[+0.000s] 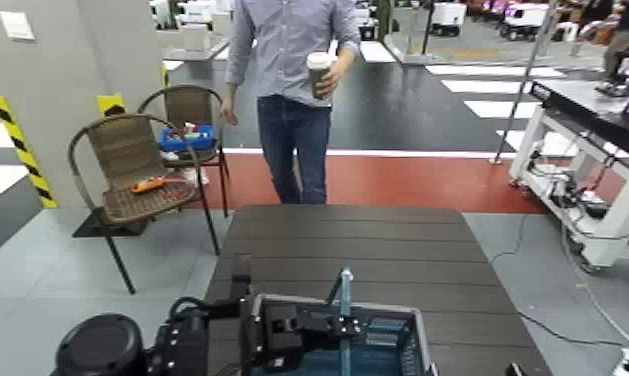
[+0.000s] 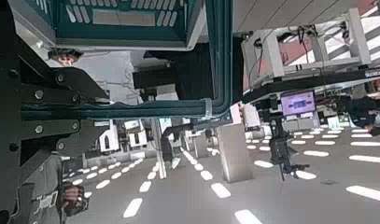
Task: Grasp the handle of the crate.
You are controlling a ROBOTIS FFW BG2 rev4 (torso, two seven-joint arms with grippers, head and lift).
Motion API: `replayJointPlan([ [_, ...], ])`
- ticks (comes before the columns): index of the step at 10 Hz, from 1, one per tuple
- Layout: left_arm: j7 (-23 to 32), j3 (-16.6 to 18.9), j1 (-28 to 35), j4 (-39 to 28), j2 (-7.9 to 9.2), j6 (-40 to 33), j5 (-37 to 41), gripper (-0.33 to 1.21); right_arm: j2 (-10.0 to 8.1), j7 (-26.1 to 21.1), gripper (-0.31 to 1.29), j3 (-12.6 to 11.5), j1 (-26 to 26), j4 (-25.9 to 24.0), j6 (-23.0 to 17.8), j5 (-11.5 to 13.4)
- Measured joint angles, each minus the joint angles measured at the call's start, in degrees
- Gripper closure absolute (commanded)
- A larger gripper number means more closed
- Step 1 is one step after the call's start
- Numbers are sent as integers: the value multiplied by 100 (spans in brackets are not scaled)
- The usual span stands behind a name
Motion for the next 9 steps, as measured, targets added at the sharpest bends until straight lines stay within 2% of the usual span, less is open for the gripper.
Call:
replayJointPlan([
  [2, 673, 143, 293, -238, 134, 100, 764, 119, 14, -16, 15, -7, 1, 25, -47, 8],
  [4, 955, 165, 618, -468, 240, 12, 1468, 119, 36, -33, 15, -18, 1, 55, -105, 17],
  [9, 1090, 249, 1036, -736, 181, -200, 2177, 119, 60, -170, 15, -11, -57, 156, -188, 19],
])
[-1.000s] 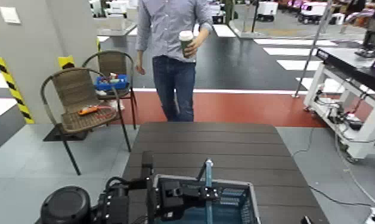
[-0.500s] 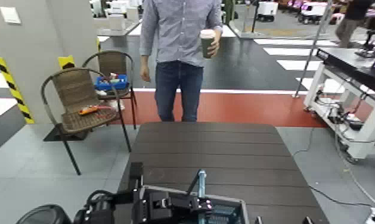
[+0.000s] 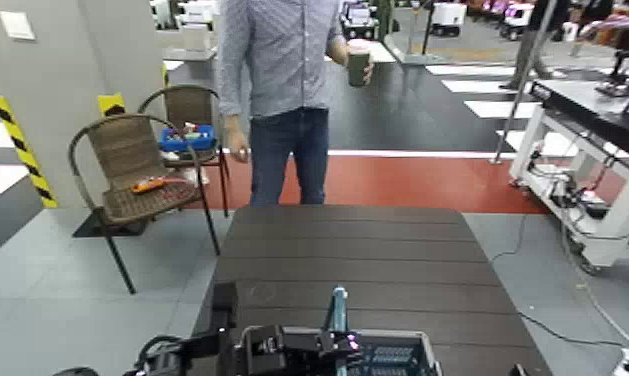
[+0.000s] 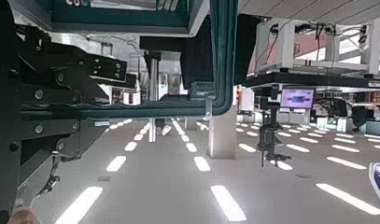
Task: Grasp the handle of the crate.
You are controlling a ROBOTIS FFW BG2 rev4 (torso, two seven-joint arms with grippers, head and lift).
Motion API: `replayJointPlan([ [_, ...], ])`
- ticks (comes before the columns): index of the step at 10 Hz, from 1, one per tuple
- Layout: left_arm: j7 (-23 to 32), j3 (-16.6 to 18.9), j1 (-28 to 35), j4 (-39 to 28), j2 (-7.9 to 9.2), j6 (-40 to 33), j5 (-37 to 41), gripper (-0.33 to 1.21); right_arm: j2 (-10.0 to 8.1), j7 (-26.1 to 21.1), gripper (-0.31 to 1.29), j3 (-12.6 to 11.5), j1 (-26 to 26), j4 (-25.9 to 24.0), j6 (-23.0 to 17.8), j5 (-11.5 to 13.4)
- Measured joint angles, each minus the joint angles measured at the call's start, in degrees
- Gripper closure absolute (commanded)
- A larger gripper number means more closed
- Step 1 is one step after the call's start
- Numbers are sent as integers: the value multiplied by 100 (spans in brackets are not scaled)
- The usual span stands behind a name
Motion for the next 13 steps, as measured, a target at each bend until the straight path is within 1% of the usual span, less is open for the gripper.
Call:
replayJointPlan([
  [2, 0, -127, 48, 0, 11, -27, 275, 119, 1, -18, 15, 12, -26, 45, 3, -30],
  [6, -103, -342, 16, 127, 42, -39, 546, 119, -39, 12, 15, 74, -89, 75, 172, -238],
  [10, -174, -352, 35, 167, 1, -57, 551, 119, -71, 22, 15, 97, -120, 29, 278, -246],
  [13, -194, -343, 47, 193, -19, -57, 551, 119, -97, 63, 15, 85, -141, -29, 386, -157],
])
